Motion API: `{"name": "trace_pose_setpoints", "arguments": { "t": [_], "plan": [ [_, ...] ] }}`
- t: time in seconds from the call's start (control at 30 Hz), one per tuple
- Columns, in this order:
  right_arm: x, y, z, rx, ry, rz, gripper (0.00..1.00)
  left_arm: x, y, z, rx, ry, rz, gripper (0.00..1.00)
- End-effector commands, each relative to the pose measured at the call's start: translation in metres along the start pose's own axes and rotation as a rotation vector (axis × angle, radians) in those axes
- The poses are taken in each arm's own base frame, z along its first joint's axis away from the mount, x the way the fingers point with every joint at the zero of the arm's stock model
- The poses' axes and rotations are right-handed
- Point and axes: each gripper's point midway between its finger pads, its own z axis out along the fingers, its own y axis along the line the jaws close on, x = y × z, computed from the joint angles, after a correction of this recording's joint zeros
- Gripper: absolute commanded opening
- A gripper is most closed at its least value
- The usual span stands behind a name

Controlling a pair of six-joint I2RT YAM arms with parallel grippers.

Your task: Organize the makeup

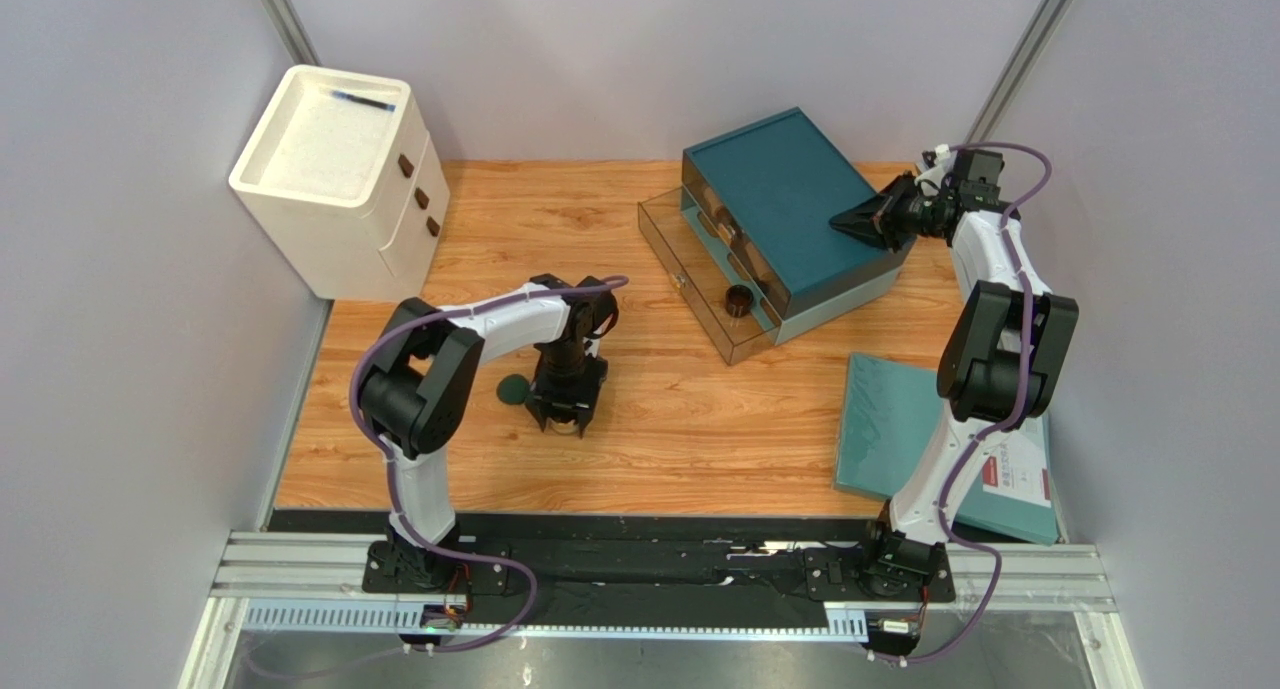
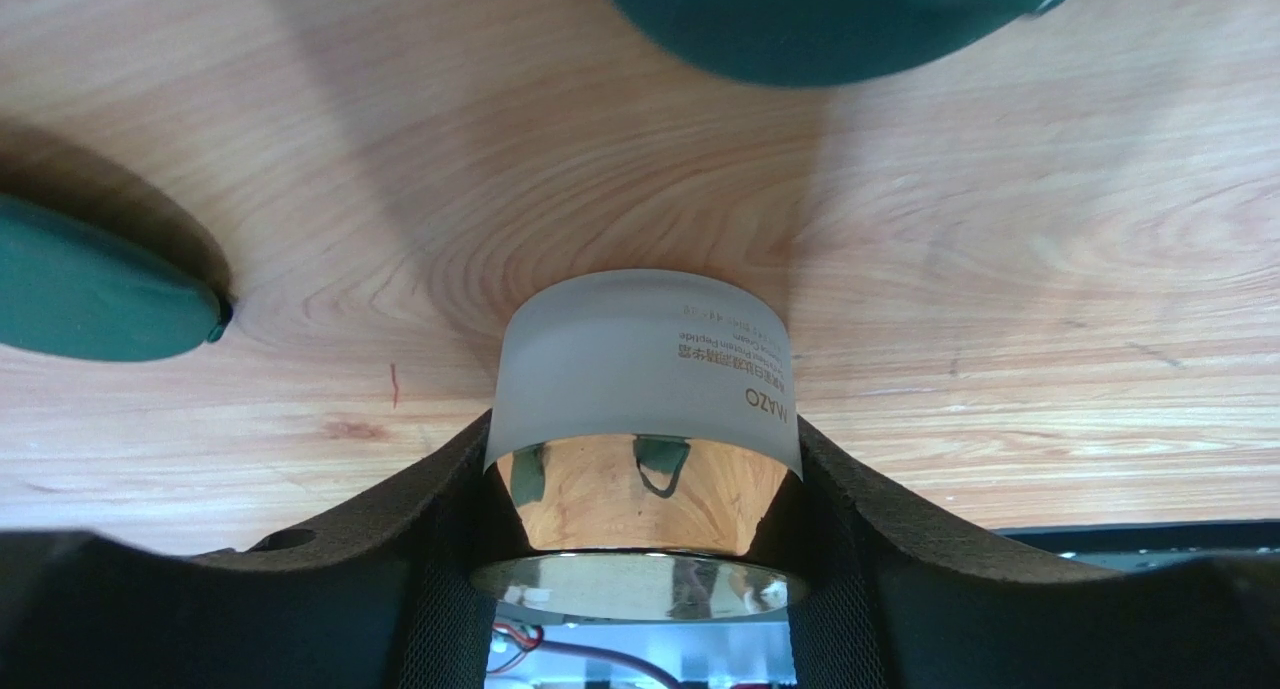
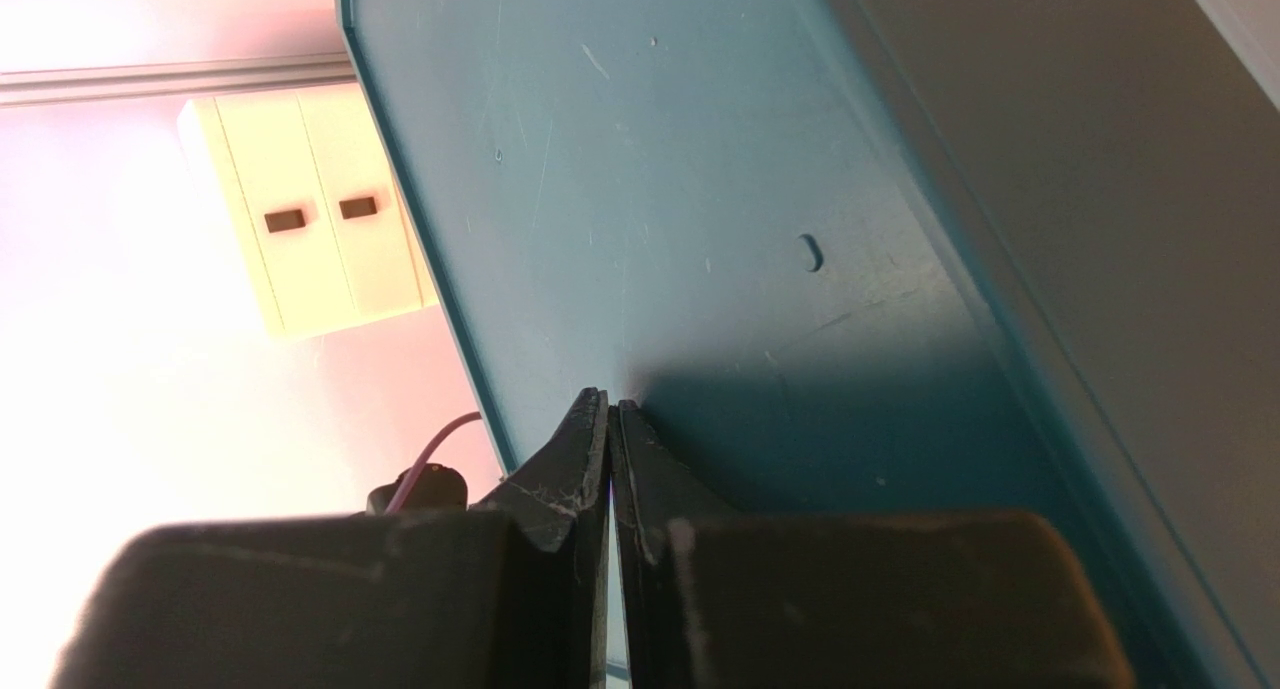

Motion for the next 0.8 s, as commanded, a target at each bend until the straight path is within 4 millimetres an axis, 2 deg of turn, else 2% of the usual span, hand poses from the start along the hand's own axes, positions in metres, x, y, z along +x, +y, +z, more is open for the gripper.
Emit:
{"name": "trace_pose_setpoints", "arguments": {
  "t": [0.0,0.13,0.2,0.23,0.33,0.37,0.4,0.43,0.47,0.5,0.53,0.57,0.6,0.63,0.67,0.77],
  "plan": [
    [0.060,-0.099,0.022,0.300,0.163,0.170,0.06,-0.023,-0.014,-0.015,0.051,-0.070,0.010,0.00],
    [0.058,-0.100,0.020,0.310,0.154,0.162,0.06,-0.043,-0.034,-0.049,0.149,-0.165,0.042,0.00],
    [0.058,-0.100,0.021,0.311,0.155,0.163,0.06,-0.064,-0.051,-0.081,0.222,-0.259,0.068,0.00],
    [0.059,-0.100,0.021,0.311,0.158,0.166,0.06,-0.078,-0.063,-0.103,0.276,-0.316,0.084,0.00],
    [0.060,-0.102,0.020,0.315,0.159,0.167,0.06,-0.101,-0.083,-0.129,0.350,-0.376,0.072,0.00],
    [0.060,-0.102,0.021,0.314,0.159,0.163,0.05,-0.115,-0.093,-0.152,0.389,-0.423,0.077,0.00],
    [0.061,-0.103,0.021,0.316,0.160,0.167,0.05,-0.125,-0.100,-0.147,0.402,-0.404,0.068,0.00],
    [0.061,-0.102,0.020,0.317,0.160,0.168,0.05,-0.131,-0.112,-0.151,0.445,-0.396,0.057,0.00],
    [0.061,-0.102,0.020,0.314,0.161,0.168,0.05,-0.146,-0.123,-0.172,0.492,-0.443,0.060,0.00],
    [0.061,-0.102,0.021,0.314,0.160,0.166,0.05,-0.156,-0.132,-0.162,0.514,-0.411,0.033,0.00],
    [0.062,-0.102,0.021,0.314,0.161,0.168,0.05,-0.162,-0.142,-0.166,0.549,-0.407,0.034,0.00],
    [0.061,-0.101,0.020,0.314,0.160,0.167,0.05,-0.175,-0.151,-0.184,0.587,-0.454,0.039,0.00],
    [0.061,-0.101,0.020,0.313,0.158,0.167,0.05,-0.184,-0.158,-0.174,0.590,-0.437,0.029,0.00],
    [0.061,-0.101,0.020,0.310,0.159,0.169,0.05,-0.193,-0.166,-0.187,0.616,-0.469,0.022,0.00],
    [0.061,-0.100,0.020,0.310,0.157,0.171,0.05,-0.201,-0.170,-0.175,0.607,-0.456,0.005,0.00],
    [0.061,-0.099,0.021,0.303,0.160,0.176,0.04,-0.219,-0.175,-0.171,0.627,-0.462,-0.068,0.02]
  ]
}}
